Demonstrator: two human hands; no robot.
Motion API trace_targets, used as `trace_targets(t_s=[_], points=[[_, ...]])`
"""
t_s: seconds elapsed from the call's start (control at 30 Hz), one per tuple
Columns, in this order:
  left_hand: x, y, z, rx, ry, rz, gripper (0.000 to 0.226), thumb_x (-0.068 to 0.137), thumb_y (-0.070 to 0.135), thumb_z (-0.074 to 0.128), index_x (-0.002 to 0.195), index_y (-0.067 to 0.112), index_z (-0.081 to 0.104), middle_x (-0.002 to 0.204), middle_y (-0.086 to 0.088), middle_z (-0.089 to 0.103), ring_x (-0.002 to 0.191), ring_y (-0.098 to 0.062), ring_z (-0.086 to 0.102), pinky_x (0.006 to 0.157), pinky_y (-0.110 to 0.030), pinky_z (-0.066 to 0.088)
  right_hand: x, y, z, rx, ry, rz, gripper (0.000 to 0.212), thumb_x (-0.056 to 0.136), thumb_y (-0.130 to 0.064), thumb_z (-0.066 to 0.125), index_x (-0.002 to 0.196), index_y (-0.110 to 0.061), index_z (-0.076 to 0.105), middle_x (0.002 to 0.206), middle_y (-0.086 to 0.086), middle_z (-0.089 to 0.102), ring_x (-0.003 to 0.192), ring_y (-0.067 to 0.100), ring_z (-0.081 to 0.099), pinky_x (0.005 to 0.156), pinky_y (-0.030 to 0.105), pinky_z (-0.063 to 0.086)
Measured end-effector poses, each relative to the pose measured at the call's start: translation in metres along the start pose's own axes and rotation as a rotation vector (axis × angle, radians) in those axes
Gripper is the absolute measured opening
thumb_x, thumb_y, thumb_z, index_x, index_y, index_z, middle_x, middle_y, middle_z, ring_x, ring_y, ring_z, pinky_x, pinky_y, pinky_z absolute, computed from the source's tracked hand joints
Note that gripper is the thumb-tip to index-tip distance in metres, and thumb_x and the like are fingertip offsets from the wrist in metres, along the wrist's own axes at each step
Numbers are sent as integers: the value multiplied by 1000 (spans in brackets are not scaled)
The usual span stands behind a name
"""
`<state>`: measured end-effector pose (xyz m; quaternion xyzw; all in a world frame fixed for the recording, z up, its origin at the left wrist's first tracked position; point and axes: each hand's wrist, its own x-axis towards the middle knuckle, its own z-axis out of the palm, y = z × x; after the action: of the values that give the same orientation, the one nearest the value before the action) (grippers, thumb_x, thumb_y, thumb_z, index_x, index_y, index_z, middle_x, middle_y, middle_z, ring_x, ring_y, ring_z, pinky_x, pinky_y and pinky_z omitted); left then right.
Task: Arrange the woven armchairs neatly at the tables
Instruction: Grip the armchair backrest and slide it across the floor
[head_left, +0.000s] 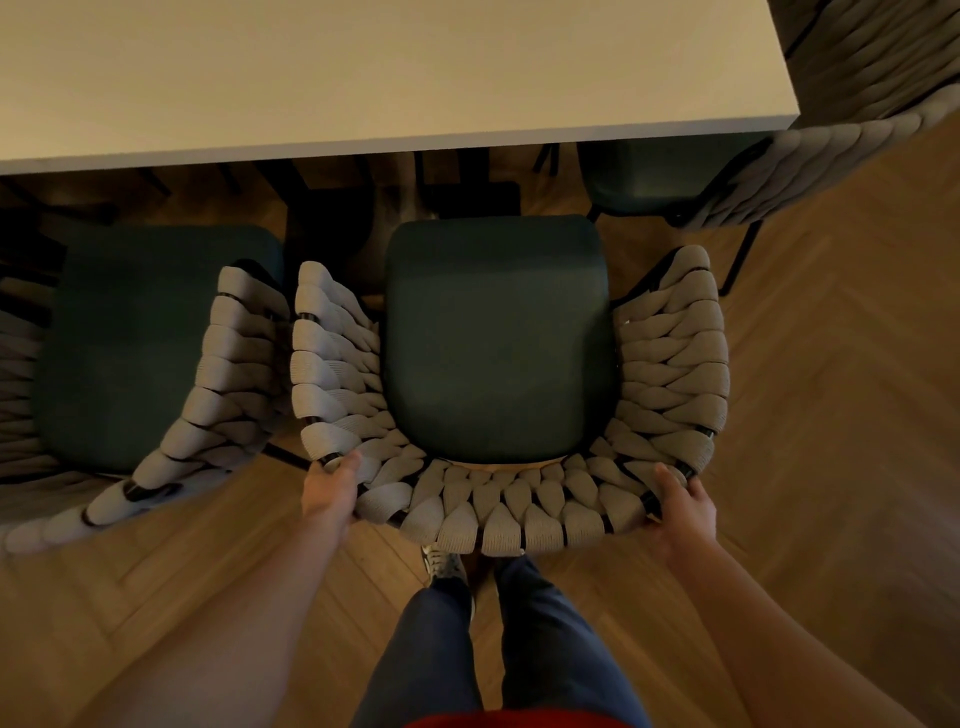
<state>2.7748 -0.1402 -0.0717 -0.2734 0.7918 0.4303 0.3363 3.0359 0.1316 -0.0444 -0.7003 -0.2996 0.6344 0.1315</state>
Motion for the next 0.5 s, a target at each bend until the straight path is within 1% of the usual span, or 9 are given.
trace_targets(t_s=[0.07, 0.13, 0.2, 0.23, 0.3, 0.33, 0.4, 0.43, 0.5], points=[[-1, 1, 0, 20, -7, -4, 58, 99, 27, 59, 151, 12, 36, 143, -19, 49, 129, -40, 47, 84, -38, 44, 2, 0, -1, 3, -16, 9, 43, 99, -21, 57, 140, -16, 48, 124, 6, 61, 112, 25, 60, 100, 50, 49], [-4, 5, -2, 48, -26, -17, 60, 99, 29, 58, 151, 13, 34, 143, -19, 47, 127, -40, 48, 75, -38, 47, 1, -2, -3, -14, -24, 0, 44, 99, -21, 56, 141, -15, 46, 123, 6, 60, 111, 24, 59, 94, 46, 51], [-4, 7, -5, 70, -48, -35, 61, 99, 32, 58, 152, 15, 32, 142, -18, 47, 124, -41, 50, 64, -38, 50, 0, -3, -4, -70, -6, -40, 49, 99, -23, 57, 144, -15, 42, 128, 7, 58, 112, 24, 59, 89, 41, 52], [-6, 8, -7, 75, -59, -47, 62, 98, 33, 58, 152, 16, 32, 142, -18, 46, 124, -41, 50, 63, -38, 51, -1, -3, -4, -121, 35, -79, 53, 98, -26, 58, 147, -16, 39, 133, 7, 56, 114, 24, 58, 90, 41, 53], [-11, 11, -13, 52, -85, -60, 62, 98, 35, 58, 152, 18, 32, 141, -17, 48, 121, -41, 53, 66, -43, 55, -4, -4, -3, -237, 191, -173, 63, 95, -31, 63, 150, -21, 33, 141, 7, 51, 124, 26, 54, 100, 46, 49], [-14, 11, -17, 38, -101, -56, 60, 98, 36, 58, 150, 18, 34, 138, -17, 50, 118, -41, 56, 72, -47, 57, -7, -5, -2, -273, 273, -232, 62, 94, -31, 64, 148, -21, 36, 141, 6, 50, 126, 26, 52, 103, 47, 47], [-20, 10, -24, 60, -113, -13, 51, 99, 38, 55, 144, 19, 40, 134, -13, 55, 109, -36, 61, 83, -51, 56, -15, -8, 5, -296, 383, -361, 46, 94, -28, 64, 136, -18, 48, 129, 4, 54, 118, 22, 55, 102, 46, 48], [-23, 8, -29, 74, -105, 16, 48, 100, 38, 53, 142, 19, 43, 130, -10, 57, 104, -32, 63, 84, -48, 56, -21, -9, 10, -296, 386, -405, 36, 94, -27, 63, 127, -18, 52, 121, 3, 56, 111, 20, 56, 99, 45, 50], [-25, 2, -41, 114, -75, 79, 39, 101, 41, 52, 133, 19, 51, 122, -6, 60, 97, -26, 65, 84, -47, 56, -37, -7, 21, -284, 307, -429, 22, 97, -23, 59, 117, -17, 56, 111, 2, 58, 102, 17, 58, 92, 38, 52]])
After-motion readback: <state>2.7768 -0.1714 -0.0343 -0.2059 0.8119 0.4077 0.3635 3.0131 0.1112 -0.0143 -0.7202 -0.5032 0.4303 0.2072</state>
